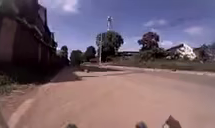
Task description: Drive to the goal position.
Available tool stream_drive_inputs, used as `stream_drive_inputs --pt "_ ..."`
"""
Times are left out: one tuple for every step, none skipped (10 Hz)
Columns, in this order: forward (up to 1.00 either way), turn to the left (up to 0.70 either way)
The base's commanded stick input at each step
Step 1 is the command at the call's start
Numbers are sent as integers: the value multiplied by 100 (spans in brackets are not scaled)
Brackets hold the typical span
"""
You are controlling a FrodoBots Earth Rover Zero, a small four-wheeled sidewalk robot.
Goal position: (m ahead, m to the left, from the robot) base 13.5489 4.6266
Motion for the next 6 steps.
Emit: stream_drive_inputs --pt "100 0" --pt "100 0" --pt "100 15" --pt "100 40" --pt "100 37" --pt "100 20"
